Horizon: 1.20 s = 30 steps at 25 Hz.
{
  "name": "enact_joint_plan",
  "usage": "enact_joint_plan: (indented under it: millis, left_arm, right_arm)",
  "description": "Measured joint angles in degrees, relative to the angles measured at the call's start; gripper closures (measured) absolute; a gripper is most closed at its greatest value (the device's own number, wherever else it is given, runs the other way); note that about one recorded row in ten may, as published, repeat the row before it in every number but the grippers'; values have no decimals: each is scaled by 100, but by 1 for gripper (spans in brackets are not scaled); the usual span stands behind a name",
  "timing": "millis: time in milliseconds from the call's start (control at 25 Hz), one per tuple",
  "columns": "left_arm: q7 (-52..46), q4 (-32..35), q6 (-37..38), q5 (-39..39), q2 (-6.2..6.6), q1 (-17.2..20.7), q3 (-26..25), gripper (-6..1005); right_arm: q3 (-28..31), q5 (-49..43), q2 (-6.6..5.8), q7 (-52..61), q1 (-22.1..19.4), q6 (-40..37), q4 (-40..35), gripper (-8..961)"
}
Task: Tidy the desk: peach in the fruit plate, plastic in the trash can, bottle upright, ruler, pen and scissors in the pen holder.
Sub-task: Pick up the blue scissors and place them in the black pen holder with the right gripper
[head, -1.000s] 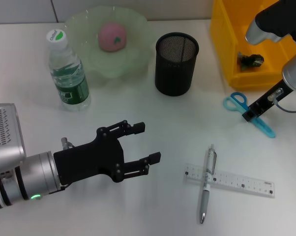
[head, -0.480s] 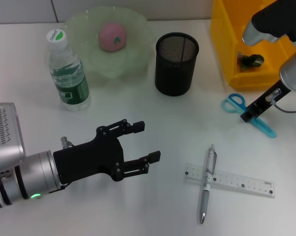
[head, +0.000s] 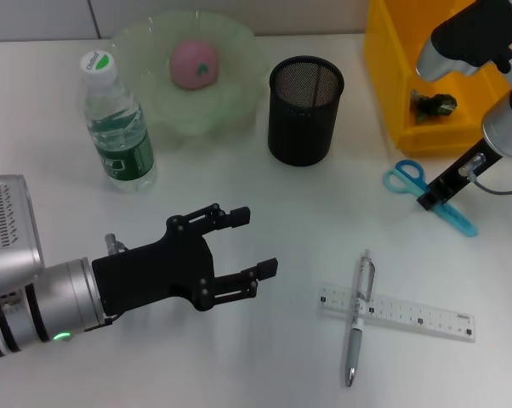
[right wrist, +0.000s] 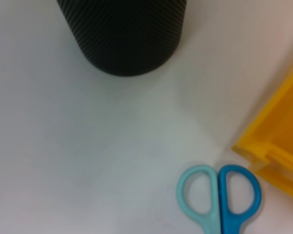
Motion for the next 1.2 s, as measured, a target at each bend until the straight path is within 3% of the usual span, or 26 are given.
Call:
enact_joint_plan:
  millis: [320, 640, 1200]
  left_arm:
    - [0, 7, 0, -2, 0, -6, -9, 213]
    - [-25, 18, 0, -11, 9, -6, -20, 213]
    - [-62, 34, 20, -97, 27, -6, -35, 213]
  right_arm:
    - [-3, 84, 5, -74, -53, -115, -294, 730]
    - [-2, 886, 17, -798, -283, -611, -826, 730]
    - [76, 3076, 19, -2860, -1515, -805, -1493, 730]
